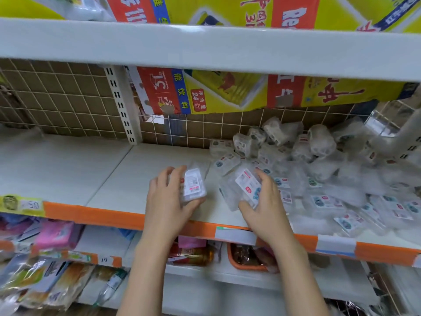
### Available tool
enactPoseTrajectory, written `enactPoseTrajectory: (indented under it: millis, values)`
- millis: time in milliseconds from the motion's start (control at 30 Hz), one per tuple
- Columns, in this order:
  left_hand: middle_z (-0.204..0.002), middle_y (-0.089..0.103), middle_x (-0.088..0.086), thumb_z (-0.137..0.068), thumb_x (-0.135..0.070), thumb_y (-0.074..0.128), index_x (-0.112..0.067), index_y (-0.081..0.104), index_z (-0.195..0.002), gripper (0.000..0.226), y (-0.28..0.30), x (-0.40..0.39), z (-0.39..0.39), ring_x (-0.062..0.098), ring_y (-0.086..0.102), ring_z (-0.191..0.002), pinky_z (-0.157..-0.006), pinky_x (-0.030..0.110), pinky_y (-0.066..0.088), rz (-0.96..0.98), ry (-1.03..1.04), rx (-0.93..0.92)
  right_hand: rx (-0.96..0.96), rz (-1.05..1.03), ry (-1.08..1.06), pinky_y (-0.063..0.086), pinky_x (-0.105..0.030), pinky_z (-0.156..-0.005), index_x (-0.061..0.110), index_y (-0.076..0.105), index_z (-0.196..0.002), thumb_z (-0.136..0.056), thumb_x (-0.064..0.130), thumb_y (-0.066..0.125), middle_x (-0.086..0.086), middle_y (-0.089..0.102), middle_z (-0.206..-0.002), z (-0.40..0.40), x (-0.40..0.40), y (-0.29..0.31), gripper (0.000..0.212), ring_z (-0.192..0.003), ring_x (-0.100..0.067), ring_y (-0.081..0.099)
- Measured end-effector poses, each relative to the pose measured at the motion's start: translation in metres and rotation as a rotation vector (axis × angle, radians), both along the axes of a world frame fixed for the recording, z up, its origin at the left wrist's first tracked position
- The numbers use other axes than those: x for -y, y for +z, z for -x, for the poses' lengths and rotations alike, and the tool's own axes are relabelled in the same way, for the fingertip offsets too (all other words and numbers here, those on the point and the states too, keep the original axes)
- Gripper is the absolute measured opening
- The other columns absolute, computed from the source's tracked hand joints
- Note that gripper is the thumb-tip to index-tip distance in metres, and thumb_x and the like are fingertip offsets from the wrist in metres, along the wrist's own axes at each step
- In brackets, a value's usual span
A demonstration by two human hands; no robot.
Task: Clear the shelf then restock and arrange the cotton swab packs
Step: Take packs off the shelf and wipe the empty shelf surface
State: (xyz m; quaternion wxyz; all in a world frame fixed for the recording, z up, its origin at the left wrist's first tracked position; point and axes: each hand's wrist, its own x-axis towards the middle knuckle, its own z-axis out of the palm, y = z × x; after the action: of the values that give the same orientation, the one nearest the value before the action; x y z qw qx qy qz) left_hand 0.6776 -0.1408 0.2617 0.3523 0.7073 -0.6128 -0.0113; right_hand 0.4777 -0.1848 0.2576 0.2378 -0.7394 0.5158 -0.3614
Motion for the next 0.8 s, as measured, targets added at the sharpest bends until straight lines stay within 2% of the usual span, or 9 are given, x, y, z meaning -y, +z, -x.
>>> enactPoseTrajectory:
  millis: [67, 200, 267, 333, 433, 533, 667, 733, 800]
  values:
    - [-0.131, 0.046, 0.008, -0.071, -0.04, 0.077, -0.016, 0.041, -0.137, 0.079, 0.002, 0.005, -0.003, 0.03, 0.044, -0.112, -0.093, 0.038, 0.036, 0.002, -0.006, -0.003, -0.004, 0.001, -0.02, 0.021, -0.027, -0.104, 0.014, 0.026, -0.142, -0.078, 0.018, 0.057, -0.005, 0.034, -0.135, -0.006, 0.004, 0.0, 0.071, -0.128, -0.02, 0.028]
    - [-0.129, 0.048, 0.008, -0.07, -0.037, 0.08, -0.011, 0.037, -0.139, 0.085, 0.004, 0.009, -0.014, 0.029, 0.043, -0.114, -0.092, 0.034, 0.035, -0.011, -0.01, -0.068, 0.054, -0.01, -0.003, 0.022, -0.031, -0.107, 0.02, 0.021, -0.144, -0.076, 0.015, 0.065, -0.003, 0.03, -0.139, -0.018, 0.01, -0.002, 0.08, -0.129, -0.019, 0.027]
    - [-0.13, 0.047, 0.008, -0.069, -0.034, 0.081, -0.011, 0.04, -0.136, 0.081, 0.003, 0.01, -0.029, 0.029, 0.043, -0.114, -0.091, 0.032, 0.033, -0.011, -0.011, -0.059, 0.042, -0.014, 0.003, 0.024, -0.029, -0.106, 0.022, 0.02, -0.141, -0.072, 0.018, 0.072, 0.002, 0.028, -0.134, -0.032, 0.014, -0.004, 0.087, -0.125, -0.012, 0.027]
    - [-0.134, 0.043, 0.007, -0.069, -0.033, 0.081, -0.013, 0.043, -0.133, 0.077, 0.0, 0.012, -0.049, 0.029, 0.042, -0.117, -0.091, 0.029, 0.032, -0.007, -0.017, -0.029, 0.015, -0.023, -0.006, 0.023, -0.018, -0.097, 0.02, 0.022, -0.138, -0.07, 0.011, 0.074, 0.006, 0.023, -0.125, -0.051, 0.016, -0.007, 0.086, -0.118, -0.009, 0.028]
    - [-0.143, 0.032, 0.005, -0.072, -0.031, 0.079, -0.017, 0.041, -0.134, 0.074, 0.0, 0.012, -0.086, 0.024, 0.033, -0.126, -0.093, 0.025, 0.028, -0.012, -0.043, -0.045, -0.003, 0.001, -0.057, 0.025, -0.004, -0.076, 0.012, 0.033, -0.128, -0.07, -0.001, 0.067, 0.001, 0.022, -0.12, -0.088, 0.017, -0.009, 0.068, -0.106, -0.012, 0.035]
    - [-0.144, 0.03, 0.008, -0.073, -0.031, 0.078, -0.02, 0.041, -0.135, 0.073, 0.001, 0.011, -0.135, 0.025, 0.033, -0.128, -0.097, 0.028, 0.032, -0.046, -0.053, -0.059, -0.024, 0.041, -0.111, 0.026, 0.0, -0.073, 0.012, 0.043, -0.124, -0.073, 0.002, 0.066, -0.003, 0.029, -0.121, -0.134, 0.015, -0.007, 0.056, -0.097, -0.011, 0.038]
    - [-0.129, 0.047, 0.013, -0.067, -0.043, 0.078, -0.015, 0.048, -0.132, 0.077, 0.001, 0.01, -0.207, 0.034, 0.047, -0.114, -0.093, 0.041, 0.041, -0.114, -0.023, -0.025, -0.058, 0.112, -0.173, 0.03, -0.02, -0.072, 0.011, 0.057, -0.111, -0.075, 0.013, 0.068, -0.004, 0.045, -0.112, -0.195, 0.012, -0.003, 0.038, -0.094, -0.018, 0.048]
    - [-0.122, 0.05, 0.012, -0.06, -0.061, 0.068, -0.016, 0.05, -0.13, 0.085, 0.002, 0.006, -0.231, 0.033, 0.05, -0.108, -0.089, 0.04, 0.043, -0.14, -0.005, -0.027, -0.045, 0.144, -0.17, 0.029, -0.023, -0.065, 0.011, 0.06, -0.098, -0.078, 0.019, 0.071, -0.003, 0.051, -0.099, -0.219, 0.009, -0.004, 0.025, -0.084, -0.019, 0.051]
    - [-0.121, 0.05, 0.008, -0.058, -0.068, 0.06, -0.018, 0.05, -0.13, 0.088, 0.002, 0.003, -0.249, 0.031, 0.052, -0.107, -0.088, 0.039, 0.044, -0.15, 0.0, -0.04, -0.045, 0.152, -0.148, 0.028, -0.02, -0.061, 0.012, 0.059, -0.092, -0.079, 0.021, 0.073, -0.001, 0.053, -0.091, -0.236, 0.007, -0.006, 0.022, -0.078, -0.015, 0.048]
